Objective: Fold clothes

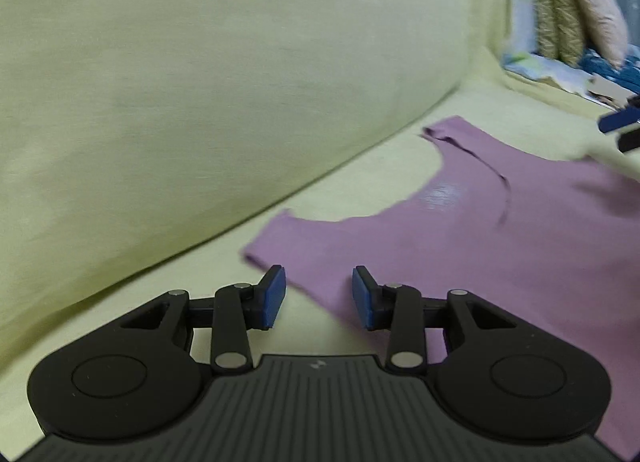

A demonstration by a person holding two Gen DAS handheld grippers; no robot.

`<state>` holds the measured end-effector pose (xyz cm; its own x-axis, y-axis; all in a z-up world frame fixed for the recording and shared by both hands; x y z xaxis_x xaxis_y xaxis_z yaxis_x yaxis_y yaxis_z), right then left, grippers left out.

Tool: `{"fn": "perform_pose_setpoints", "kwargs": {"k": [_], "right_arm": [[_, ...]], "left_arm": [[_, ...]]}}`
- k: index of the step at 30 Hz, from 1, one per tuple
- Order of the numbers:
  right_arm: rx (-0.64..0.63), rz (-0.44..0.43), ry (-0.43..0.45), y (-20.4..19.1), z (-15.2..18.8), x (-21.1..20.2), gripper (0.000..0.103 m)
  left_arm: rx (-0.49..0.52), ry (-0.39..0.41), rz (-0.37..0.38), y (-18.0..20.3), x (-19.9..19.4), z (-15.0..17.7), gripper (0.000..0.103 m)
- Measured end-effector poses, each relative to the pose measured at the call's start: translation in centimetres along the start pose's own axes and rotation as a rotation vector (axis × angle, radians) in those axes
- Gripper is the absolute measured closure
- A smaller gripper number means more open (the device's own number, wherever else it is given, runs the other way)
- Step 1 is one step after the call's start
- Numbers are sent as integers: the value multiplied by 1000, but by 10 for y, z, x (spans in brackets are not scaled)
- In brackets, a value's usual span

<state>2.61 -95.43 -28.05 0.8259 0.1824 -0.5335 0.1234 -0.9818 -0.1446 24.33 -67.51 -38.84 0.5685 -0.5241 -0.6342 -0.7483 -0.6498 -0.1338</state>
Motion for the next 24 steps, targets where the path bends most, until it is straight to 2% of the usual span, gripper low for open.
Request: {"fn": "perform_pose_setpoints", "kwargs": {"k": [2,4,10,14,16,20,24], "right_arm": [[16,-2,-11,-2,12,-11,52],[26,0,-27,-2,21,-16,52],[32,3,-79,-3,39,-3,51],[27,-9,-66,-8,34,-9,49],[24,-10,-55,-11,31,-17,48],[44,-13,-70,-19,37,-37,43],[87,-3,-97,-28,56,-63,43]], "left_arm": [[-31,-7,21,-5,10,-2,58],[-107,-7,42,-21,27,-6,47],[-134,-10,3,-39,51,-20,47],[-150,36,-14,-38,20,-24,47],[-158,36,-35,-30,-9,-17,48],[-207,40,-62,-4,-67,6,48],[-289,47,-71,44,-128,41,47]]}}
Point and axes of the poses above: each gripper's, at about its wrist camera, not at the fingertips, and x roughly the way its jaws point, y to its right, z to its underside, the point moved 8 cm from there along x, roughly the way its jaws point, and after that the axes turned 1 degree about x, right-handed, at the moved point
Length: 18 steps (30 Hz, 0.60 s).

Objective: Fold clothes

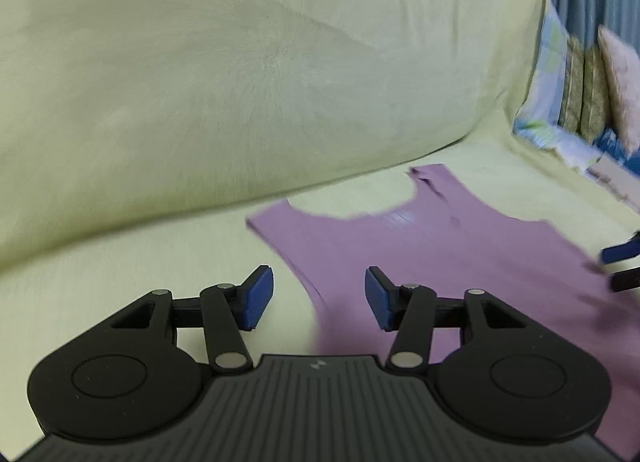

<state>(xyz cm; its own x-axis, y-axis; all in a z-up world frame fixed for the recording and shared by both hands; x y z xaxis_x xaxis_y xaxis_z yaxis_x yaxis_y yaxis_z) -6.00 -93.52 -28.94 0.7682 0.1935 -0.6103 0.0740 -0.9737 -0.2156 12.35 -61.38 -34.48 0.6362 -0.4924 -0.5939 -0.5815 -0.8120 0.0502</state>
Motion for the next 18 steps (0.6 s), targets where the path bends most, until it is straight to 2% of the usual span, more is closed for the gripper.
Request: {"fn": "perform_pose_setpoints", "kwargs": {"k": [2,5,10,14,18], "right_arm": [[31,6,-2,-2,12,-15,41],[66,13,-7,-6,29,-38,39],[75,28,9,-15,49,-78,34],[5,41,25,-31,61,-111,33],[-99,56,7,-48,84,-133,33]], "left_arm": [[-21,-5,-13,14,-24,22,46],[-54,-31,12,49,-57,57,46],[-12,-31,25,97,-108,85,46],[89,-36,-2,124,-140,98,45],[247,-90,-18,152,-166,123,45]]}}
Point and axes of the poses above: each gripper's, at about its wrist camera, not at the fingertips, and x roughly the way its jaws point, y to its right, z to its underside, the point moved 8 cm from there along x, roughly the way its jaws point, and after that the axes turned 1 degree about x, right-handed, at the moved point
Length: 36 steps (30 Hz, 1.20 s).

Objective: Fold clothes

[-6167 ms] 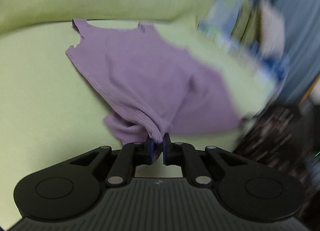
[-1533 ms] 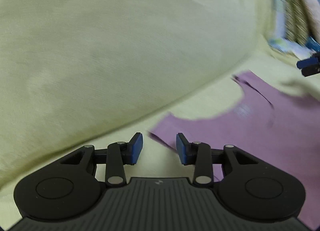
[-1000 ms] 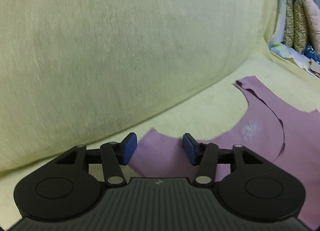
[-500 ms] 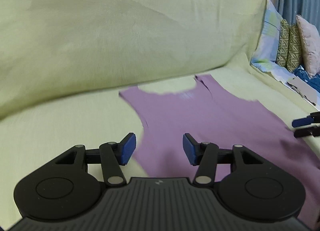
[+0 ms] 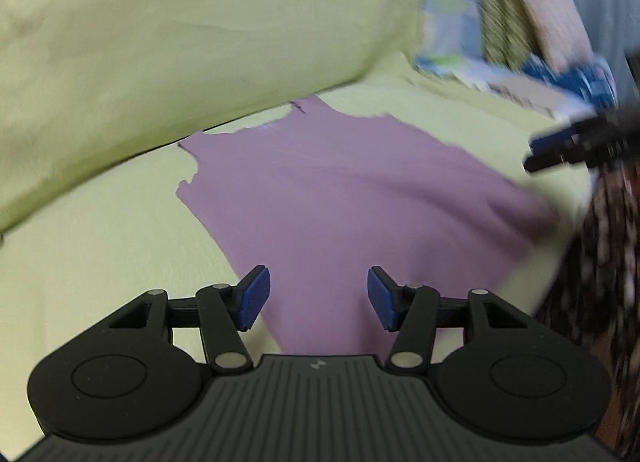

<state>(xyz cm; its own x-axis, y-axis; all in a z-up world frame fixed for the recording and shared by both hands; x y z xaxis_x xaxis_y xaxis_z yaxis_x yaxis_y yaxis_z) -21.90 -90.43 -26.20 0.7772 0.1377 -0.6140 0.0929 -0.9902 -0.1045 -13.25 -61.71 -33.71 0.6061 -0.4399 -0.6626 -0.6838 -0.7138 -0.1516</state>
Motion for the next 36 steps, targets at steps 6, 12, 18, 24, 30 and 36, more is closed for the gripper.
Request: {"fn": "perform_pose_setpoints", "kwargs": {"k": [6,12,18,24,30,36], "right_arm": [[-27,23,-26,-9,29,-19,27],[-64,78,-51,-6,44,-24,26],[-194,118,-96,-9,52,-24,25],[-436,168,-165,-14,68,-16,25],[-692,98,-167,-41,72,-2,27],[-843,75,-189,-44,63,16,36]], "left_arm": [[8,-146,-11,22,-10,37,45],[191,-138,-88,39,-6,47,45],[430,-170,-169,54,11,51,45],[138,-126,-54,25,22,25,79],[-117,-72,25,-21,30,-5,79],[-113,-91,37,-42,48,-16,79]]}}
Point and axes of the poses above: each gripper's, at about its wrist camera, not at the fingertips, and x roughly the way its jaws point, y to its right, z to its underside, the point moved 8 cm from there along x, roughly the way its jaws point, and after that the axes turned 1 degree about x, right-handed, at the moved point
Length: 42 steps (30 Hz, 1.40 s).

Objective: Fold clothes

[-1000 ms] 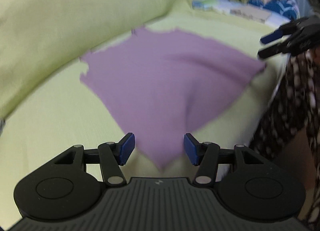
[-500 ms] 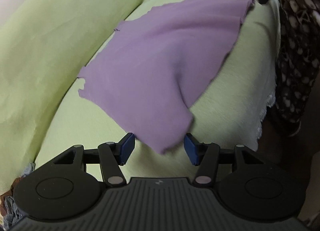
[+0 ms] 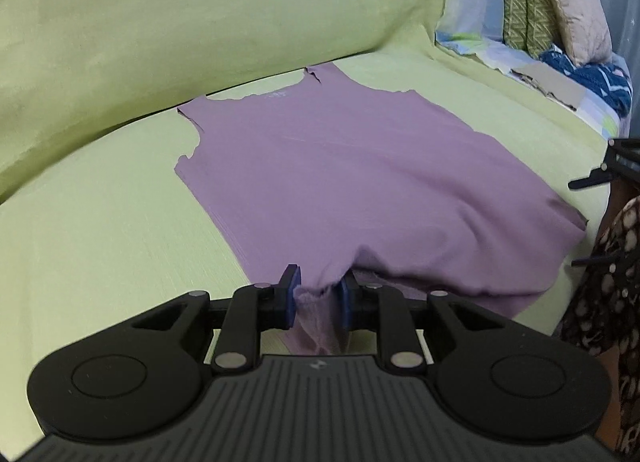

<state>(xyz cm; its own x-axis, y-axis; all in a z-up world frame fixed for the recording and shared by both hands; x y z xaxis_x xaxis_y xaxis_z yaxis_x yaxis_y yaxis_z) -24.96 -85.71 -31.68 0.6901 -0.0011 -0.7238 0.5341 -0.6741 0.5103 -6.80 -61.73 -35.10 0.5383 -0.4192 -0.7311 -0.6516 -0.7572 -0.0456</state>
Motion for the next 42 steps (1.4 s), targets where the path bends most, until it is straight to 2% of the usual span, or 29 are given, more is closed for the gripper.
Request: {"fn": "perform_pose_setpoints", "kwargs": {"k": [1,3,4,5,6,7,8,10,14,17,22,27,28,30,31,32,33,36,42], "right_arm": [[-6,3,2,2,-1,1,45],[-10,9,8,13,-3,2,56],[-7,12,11,15,-4,2,68],[-1,12,10,16,-4,3,75],[10,7,6,19,-3,3,78],[10,2,1,18,-1,3,87],[8,2,-3,18,0,3,91],[6,15,-8,20,2,2,90],[-3,2,-8,15,7,-9,79],[-96,-11,-24,-7,13,-13,74],[-269,32,-56,-27,24,0,70],[-272,14,-32,-21,20,8,70],[-279,11,-27,-21,20,9,70],[-303,-1,-13,-22,20,10,81],[-313,-5,-12,-23,19,9,99],[-328,-6,-11,-25,19,9,103],[-334,-7,-15,-26,19,9,103],[-279,-25,-20,-17,17,2,103],[-237,-48,-23,6,15,-20,103]], "left_arm": [[11,-4,1,0,2,-1,79],[45,-11,1,1,5,-2,79],[72,-15,3,3,5,-3,79],[100,-20,5,6,4,-2,79],[124,-26,8,9,3,0,82],[143,-29,10,11,2,1,82],[156,-29,8,12,1,2,82],[173,-31,4,14,-3,4,82],[182,-41,6,13,-3,8,82],[175,-48,8,12,1,8,82],[210,-64,8,13,7,10,82],[239,-74,1,15,10,11,82],[241,-74,-1,15,11,11,82],[247,-76,-3,16,13,12,82],[252,-78,-2,17,13,12,82],[256,-78,0,17,13,13,83],[260,-81,8,18,11,13,91],[277,-96,26,21,5,18,97],[342,-133,42,38,-30,43,97]]}}
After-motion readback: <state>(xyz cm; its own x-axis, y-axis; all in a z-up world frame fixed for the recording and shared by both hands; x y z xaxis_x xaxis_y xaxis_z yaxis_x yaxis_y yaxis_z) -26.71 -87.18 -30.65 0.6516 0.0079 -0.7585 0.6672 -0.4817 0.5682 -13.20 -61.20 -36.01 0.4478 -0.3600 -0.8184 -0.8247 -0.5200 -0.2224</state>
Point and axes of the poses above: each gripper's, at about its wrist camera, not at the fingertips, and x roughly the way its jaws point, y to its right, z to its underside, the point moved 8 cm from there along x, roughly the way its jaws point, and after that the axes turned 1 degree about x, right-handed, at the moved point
